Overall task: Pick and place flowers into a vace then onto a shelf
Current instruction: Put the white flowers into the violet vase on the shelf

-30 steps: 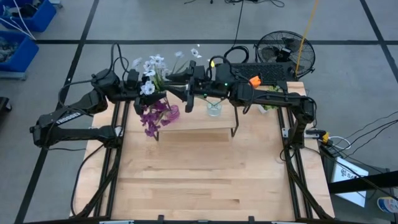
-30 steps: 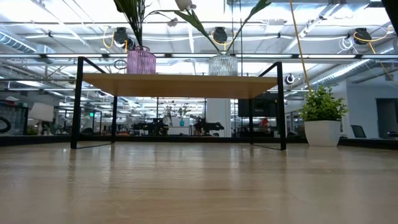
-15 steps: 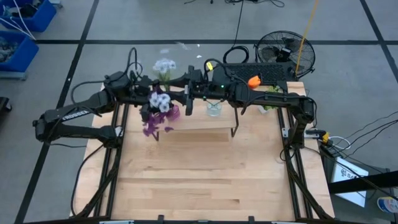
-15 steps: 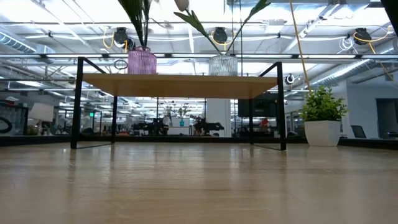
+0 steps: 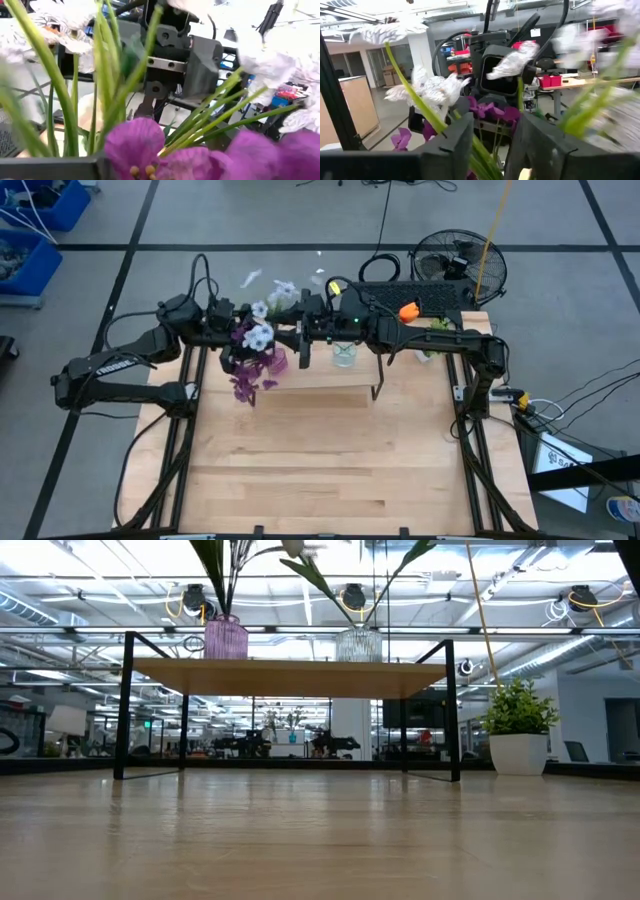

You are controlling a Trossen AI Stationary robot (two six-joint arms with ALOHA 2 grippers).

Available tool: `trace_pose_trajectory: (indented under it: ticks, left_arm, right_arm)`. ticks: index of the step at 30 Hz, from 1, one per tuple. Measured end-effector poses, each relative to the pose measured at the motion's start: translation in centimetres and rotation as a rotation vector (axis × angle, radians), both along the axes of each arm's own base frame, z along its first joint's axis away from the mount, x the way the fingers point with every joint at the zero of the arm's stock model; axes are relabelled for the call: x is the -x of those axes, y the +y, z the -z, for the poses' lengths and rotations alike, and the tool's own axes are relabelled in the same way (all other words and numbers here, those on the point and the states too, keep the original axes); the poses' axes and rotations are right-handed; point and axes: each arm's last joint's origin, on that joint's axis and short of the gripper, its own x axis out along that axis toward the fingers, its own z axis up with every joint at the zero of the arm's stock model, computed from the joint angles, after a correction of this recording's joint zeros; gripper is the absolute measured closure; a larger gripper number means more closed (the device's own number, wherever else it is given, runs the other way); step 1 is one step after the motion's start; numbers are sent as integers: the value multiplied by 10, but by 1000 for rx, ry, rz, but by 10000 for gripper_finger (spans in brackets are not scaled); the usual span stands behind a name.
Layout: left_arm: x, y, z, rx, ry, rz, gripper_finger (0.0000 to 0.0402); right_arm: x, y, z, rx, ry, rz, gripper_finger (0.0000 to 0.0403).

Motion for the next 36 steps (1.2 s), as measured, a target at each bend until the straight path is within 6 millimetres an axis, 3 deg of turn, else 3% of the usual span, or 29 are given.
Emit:
trace_pose_trajectory:
  ticks: [11, 21, 36]
  left_arm:
    - [0, 0, 0, -1, -5, 0, 222]
    - [7, -3, -7, -26, -52, 0, 222]
    - [43, -16, -27, -103, -181, -58, 222]
  right_arm:
    - [0, 0, 0, 0, 0, 1, 396]
    - [1, -1, -1, -5, -1, 54, 402]
    - [4, -1, -2, 12, 18, 57, 403]
